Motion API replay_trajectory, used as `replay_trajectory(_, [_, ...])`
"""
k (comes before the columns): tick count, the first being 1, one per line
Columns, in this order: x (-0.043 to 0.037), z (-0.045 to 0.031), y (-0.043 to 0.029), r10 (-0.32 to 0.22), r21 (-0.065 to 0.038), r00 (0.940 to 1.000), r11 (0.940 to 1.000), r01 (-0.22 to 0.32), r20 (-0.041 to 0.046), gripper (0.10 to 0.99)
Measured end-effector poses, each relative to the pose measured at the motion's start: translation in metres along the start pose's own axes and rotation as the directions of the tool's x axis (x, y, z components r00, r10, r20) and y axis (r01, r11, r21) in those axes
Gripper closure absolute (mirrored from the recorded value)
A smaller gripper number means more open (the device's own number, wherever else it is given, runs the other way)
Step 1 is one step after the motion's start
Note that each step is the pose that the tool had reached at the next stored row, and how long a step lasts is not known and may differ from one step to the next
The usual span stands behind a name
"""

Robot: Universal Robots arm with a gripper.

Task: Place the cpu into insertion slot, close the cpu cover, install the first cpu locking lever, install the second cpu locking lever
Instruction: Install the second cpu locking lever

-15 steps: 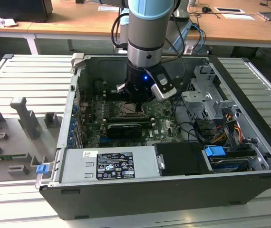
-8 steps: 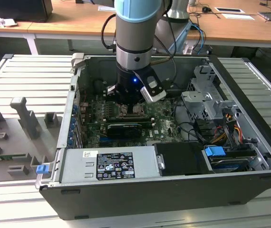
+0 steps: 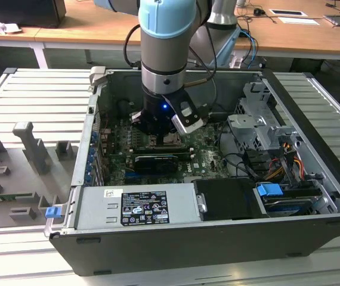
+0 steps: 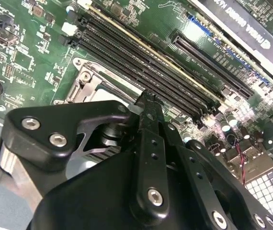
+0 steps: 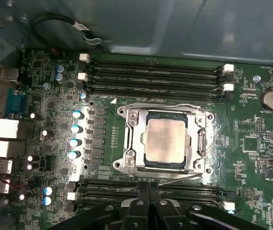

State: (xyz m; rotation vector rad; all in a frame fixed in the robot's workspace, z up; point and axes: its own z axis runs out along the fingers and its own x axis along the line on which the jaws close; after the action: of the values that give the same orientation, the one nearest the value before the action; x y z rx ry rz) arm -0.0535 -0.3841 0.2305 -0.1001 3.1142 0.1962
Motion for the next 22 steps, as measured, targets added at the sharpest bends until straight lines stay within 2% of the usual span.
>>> replay_trajectory(6, [0.0055, 0.0038, -0.0002, 0.0, -0.001, 1.0, 1.0, 0.0, 0.0001, 0.98])
replay_trajectory(10, [0.0105, 0.0097, -0.0006, -0.013, -0.011, 0.9999, 0.9999, 0.013, -0.0009, 0.98])
replay_trajectory(11, [0.0112, 0.0104, -0.0007, -0.018, -0.015, 0.9998, 0.9997, 0.018, -0.0013, 0.98])
replay_trajectory(13, [0.0129, 0.0115, -0.0015, -0.023, -0.032, 0.9997, 0.9992, 0.023, -0.0005, 0.98])
replay_trajectory(19, [0.0158, 0.0127, -0.0033, -0.023, -0.068, 0.9997, 0.9974, 0.023, 0.0027, 0.98])
replay_trajectory(22, [0.0195, 0.0127, -0.004, -0.023, -0.075, 0.9997, 0.9969, 0.023, 0.0033, 0.98])
